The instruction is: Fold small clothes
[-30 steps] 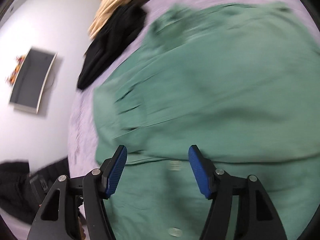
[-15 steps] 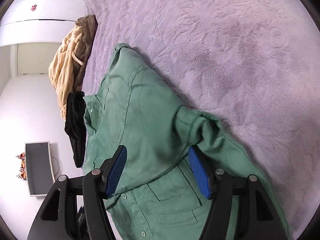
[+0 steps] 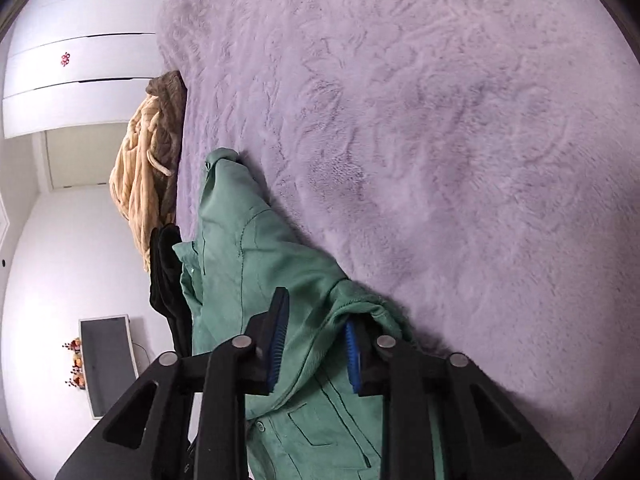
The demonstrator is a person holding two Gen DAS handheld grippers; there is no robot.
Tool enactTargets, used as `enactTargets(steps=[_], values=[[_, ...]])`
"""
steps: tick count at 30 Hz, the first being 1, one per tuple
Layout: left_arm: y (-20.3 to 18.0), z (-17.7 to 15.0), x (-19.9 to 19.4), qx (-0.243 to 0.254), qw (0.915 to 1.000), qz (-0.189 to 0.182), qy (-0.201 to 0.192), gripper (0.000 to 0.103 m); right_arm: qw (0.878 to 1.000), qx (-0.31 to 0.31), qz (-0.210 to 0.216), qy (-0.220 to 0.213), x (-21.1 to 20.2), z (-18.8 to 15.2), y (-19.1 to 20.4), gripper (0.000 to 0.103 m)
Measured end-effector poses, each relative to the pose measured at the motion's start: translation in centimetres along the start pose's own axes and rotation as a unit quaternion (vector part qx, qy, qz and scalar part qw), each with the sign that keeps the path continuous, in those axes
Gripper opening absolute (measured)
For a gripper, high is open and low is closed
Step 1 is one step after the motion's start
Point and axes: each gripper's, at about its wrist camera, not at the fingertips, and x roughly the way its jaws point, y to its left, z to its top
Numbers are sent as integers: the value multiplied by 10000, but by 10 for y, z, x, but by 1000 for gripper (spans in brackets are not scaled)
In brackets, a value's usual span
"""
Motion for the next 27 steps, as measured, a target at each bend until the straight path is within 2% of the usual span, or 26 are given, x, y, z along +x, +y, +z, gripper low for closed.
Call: enactTargets(steps=[3,6,10,13,16,18,19,21,23,27], values=[[4,3,-3,-5,10000,16,7,97,9994,-113,-340,23,-12,-6,3,28],[19,4,-9,-26,9997,239,-32,97,9979,-337,-545,47,-32,-13,6,31],[50,2,-21,-335,9992,227,-18,97,9953,-631,-732,103,-52,-27,11,42],[59,-4,-33,-372,9991,200,-35,97,9896,-1114,-911,74,-53,-28,30,43],[55,-5,-38,-317,9994,137,-91,97,9759,-1889,-1096,33,-36,-15,71,43],[50,-6,-40,-284,9995,104,-119,97,9674,-2239,-1187,-2,-15,1,96,54],[46,-3,-37,-275,9995,112,-123,97,9625,-2386,-1287,-48,-4,11,106,64],[40,-3,-35,-266,9995,98,-111,97,9539,-2595,-1507,-89,19,29,121,66],[34,-4,-33,-244,9996,90,-98,97,9548,-2514,-1582,-77,40,49,127,66],[28,-6,-34,-167,9997,108,-135,97,9699,-1948,-1451,166,75,78,117,65]])
